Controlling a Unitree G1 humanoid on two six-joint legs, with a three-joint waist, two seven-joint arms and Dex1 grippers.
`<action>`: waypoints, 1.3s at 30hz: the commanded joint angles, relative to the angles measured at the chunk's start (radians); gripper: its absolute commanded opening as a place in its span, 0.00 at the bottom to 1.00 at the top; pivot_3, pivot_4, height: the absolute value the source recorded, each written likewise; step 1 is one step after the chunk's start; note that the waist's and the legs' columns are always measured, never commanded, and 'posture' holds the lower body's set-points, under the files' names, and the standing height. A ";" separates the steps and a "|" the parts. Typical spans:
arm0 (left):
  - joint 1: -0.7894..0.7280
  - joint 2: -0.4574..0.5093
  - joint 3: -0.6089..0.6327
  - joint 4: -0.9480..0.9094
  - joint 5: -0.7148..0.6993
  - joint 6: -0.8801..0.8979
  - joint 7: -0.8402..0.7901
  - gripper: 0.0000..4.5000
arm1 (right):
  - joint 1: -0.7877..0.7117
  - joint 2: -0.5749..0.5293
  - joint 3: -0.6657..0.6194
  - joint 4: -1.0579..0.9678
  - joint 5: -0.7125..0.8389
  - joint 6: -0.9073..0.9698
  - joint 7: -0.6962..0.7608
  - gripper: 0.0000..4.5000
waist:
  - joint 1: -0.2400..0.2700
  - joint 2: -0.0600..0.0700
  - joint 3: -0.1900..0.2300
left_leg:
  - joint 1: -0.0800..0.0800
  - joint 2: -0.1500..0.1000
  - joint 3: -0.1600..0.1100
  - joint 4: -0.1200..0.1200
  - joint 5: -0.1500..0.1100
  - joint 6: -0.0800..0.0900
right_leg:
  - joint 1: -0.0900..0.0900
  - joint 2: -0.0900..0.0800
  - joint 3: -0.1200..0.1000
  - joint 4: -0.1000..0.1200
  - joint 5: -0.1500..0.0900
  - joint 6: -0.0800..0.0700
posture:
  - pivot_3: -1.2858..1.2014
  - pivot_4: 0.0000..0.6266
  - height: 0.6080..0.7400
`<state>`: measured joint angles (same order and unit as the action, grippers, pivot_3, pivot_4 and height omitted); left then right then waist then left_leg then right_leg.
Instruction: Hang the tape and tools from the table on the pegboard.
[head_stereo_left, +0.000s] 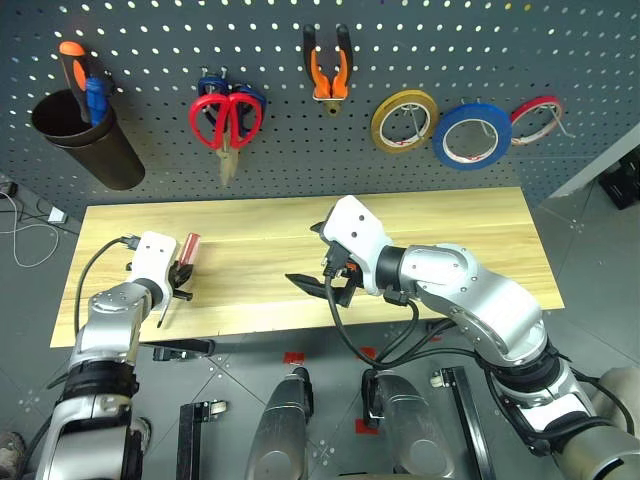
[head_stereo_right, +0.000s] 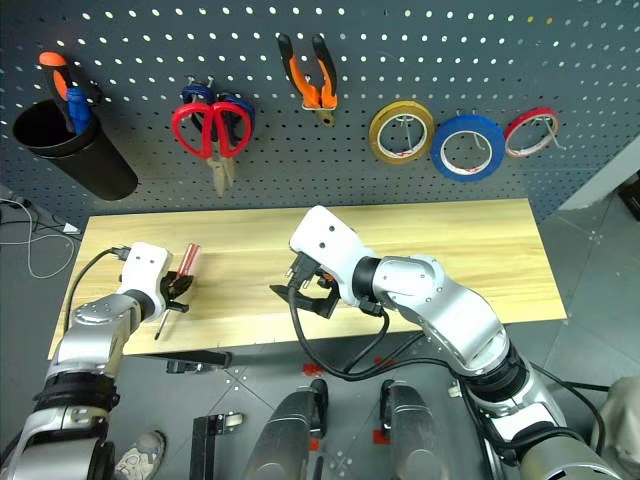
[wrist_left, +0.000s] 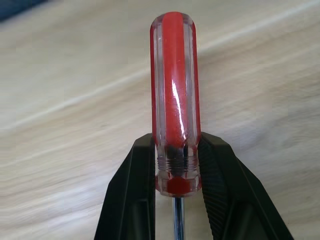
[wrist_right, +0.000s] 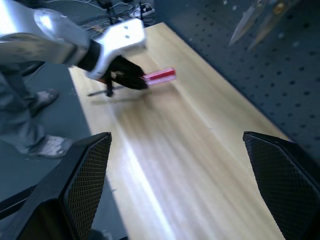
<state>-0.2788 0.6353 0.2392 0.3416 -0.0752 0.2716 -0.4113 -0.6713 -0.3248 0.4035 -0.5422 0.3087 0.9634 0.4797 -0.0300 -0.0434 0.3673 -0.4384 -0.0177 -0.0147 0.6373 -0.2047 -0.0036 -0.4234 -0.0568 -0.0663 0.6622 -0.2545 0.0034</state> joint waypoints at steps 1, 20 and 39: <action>0.124 -0.047 0.098 -0.225 -0.023 -0.111 0.085 0.19 | 0.027 -0.012 -0.028 -0.038 -0.013 -0.072 0.008 1.00 | 0.002 -0.001 -0.006 | 0.000 0.000 0.000 -0.001 0.000 0.000 | 0.000 0.000 0.000 -0.001 0.000 0.000 | 0.49 0.41 1.00; -0.305 -0.039 0.219 -0.352 -0.080 -0.364 0.274 0.19 | -0.014 0.115 -0.214 -0.035 0.120 -0.087 -0.012 1.00 | 0.033 -0.010 -0.064 | 0.002 0.000 -0.001 0.006 0.000 -0.001 | 0.004 0.003 -0.003 0.003 0.004 0.002 | 0.50 0.32 1.00; -0.571 -0.015 0.203 0.210 -0.092 -0.722 0.260 0.19 | -0.015 0.113 -0.184 -0.056 0.117 -0.068 -0.061 1.00 | 0.017 -0.012 -0.077 | 0.001 0.000 0.000 0.008 0.000 -0.001 | 0.004 0.003 -0.001 0.004 0.004 0.001 | 0.49 0.30 1.00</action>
<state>-0.8545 0.6077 0.4041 0.5933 -0.1442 -0.4174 -0.1759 -0.6807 -0.2118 0.2210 -0.5538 0.4155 0.9021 0.4205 -0.0133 -0.0552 0.2901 -0.4368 -0.0174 -0.0142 0.6448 -0.2043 -0.0042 -0.4198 -0.0541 -0.0673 0.6666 -0.2504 0.0048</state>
